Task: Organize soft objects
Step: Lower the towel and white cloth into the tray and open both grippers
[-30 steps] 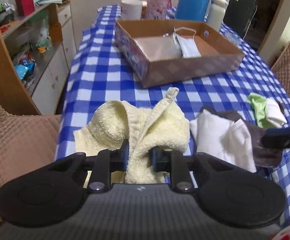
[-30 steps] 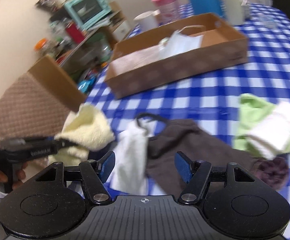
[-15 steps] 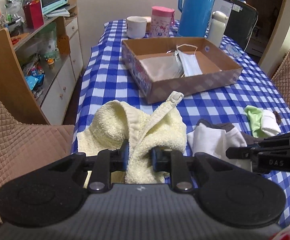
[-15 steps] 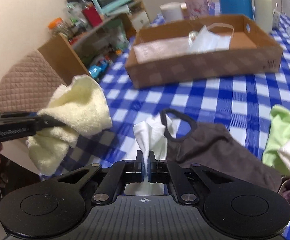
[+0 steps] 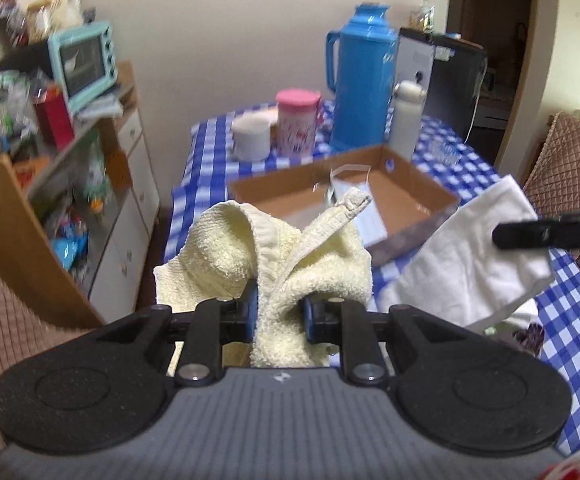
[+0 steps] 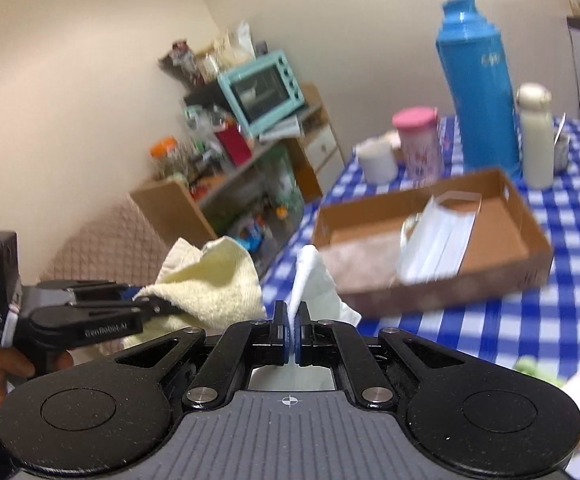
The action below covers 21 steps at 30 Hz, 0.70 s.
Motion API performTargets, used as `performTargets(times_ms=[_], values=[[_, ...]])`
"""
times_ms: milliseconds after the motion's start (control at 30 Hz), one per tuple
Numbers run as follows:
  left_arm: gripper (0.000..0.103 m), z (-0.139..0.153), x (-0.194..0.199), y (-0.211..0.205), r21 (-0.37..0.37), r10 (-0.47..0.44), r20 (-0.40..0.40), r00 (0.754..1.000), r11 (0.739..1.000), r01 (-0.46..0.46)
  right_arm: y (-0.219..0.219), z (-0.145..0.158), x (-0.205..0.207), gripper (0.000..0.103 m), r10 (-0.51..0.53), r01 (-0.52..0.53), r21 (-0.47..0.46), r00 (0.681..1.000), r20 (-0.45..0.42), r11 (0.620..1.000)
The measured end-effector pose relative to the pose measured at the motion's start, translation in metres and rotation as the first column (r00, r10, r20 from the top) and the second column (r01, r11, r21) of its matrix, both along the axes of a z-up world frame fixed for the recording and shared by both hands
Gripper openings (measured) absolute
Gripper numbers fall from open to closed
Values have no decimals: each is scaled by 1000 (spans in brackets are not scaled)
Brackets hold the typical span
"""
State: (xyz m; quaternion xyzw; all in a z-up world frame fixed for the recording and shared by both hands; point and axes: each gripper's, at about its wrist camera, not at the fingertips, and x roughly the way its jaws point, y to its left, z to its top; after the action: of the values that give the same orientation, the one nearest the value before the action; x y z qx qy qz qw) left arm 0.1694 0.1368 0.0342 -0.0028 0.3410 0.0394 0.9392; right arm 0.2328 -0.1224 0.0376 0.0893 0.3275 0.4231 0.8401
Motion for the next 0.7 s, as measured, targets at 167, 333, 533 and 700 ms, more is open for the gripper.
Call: performTargets(times_ms=[167,333,533,700], values=[[19,29,24,-8,30,-54,69,996,998,52,-14,37,22,3,-34,31,51,998,54,998],[19,51,55,-17,46,-101,113,988,994,96,-25,69,42,3,-61,50,91,991,118,995],[19,67,98,-28,29,-147,142,979,989,144,-28,99,74,3,-108,93,85,975,196,992],[19,64,137,-34,0,-165,137,977,986,167,-29,103,110,3,-153,142,69,965,210,987]])
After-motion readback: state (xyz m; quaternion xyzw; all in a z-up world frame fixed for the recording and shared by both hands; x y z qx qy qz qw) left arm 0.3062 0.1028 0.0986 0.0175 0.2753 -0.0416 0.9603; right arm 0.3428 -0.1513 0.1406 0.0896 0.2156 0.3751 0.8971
